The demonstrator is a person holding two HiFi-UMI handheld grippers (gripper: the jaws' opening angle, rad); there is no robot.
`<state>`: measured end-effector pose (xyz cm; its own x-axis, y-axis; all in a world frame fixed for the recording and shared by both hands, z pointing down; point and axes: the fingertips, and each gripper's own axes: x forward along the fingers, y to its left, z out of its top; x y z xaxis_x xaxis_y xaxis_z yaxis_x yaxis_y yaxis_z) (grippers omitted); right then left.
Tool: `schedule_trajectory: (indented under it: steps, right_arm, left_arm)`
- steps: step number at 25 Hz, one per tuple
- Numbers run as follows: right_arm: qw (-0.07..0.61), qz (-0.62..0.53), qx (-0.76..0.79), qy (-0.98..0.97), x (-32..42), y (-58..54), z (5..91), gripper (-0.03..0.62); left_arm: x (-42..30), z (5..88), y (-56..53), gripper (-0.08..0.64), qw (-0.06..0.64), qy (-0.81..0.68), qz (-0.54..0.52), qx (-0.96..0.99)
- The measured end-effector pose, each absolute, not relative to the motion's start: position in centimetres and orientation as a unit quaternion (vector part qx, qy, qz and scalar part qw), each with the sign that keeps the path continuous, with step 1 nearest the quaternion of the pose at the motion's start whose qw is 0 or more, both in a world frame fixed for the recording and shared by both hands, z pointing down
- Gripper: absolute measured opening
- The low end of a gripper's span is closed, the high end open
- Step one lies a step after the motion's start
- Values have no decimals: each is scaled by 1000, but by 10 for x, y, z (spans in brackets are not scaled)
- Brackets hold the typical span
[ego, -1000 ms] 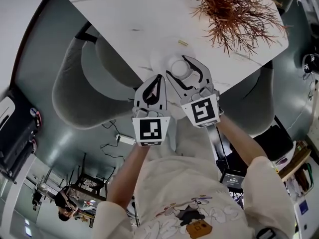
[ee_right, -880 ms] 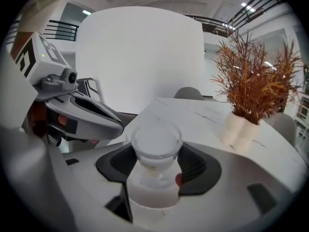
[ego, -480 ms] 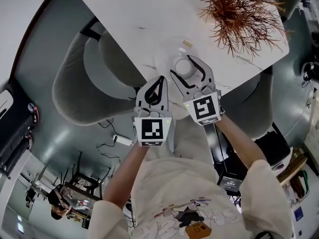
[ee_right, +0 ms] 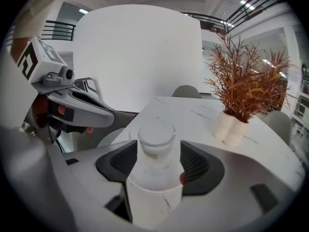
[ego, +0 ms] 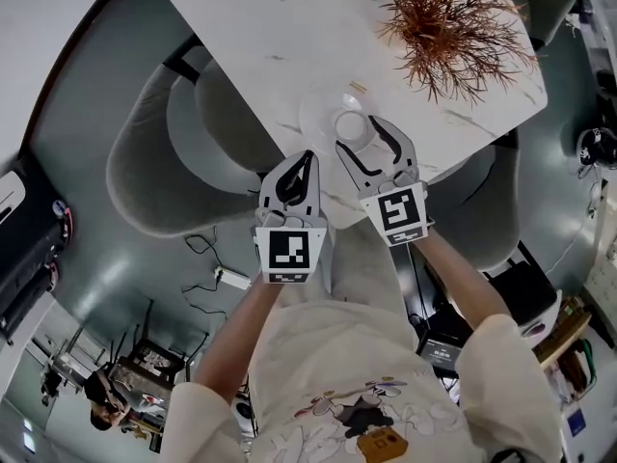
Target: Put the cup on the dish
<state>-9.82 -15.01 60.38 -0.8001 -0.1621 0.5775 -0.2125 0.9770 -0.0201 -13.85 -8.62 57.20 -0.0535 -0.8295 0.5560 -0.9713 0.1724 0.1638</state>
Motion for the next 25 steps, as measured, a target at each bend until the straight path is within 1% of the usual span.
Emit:
schedule_trajectory:
  steps: [7, 17, 23, 24, 25]
  right_arm:
    - [286, 50, 118, -949, -83, -153, 564, 264]
    - [228, 57, 132, -963, -83, -149, 475, 264]
    - [198, 51, 119, -972, -89, -141, 425, 262]
    - [196, 47, 118, -972, -90, -138, 417, 261]
    - [194, 41, 115, -973, -91, -135, 406, 241]
  left_arm:
    - [-132, 531, -81, 3, 264, -716, 114, 636]
    - [-123, 465, -82, 3, 243, -710, 97, 654]
    - [-128, 426, -84, 3, 236, -720, 69, 649]
    - [-129, 422, -82, 3, 239, -722, 65, 646]
    - [-129, 418, -80, 3, 241, -724, 60, 644]
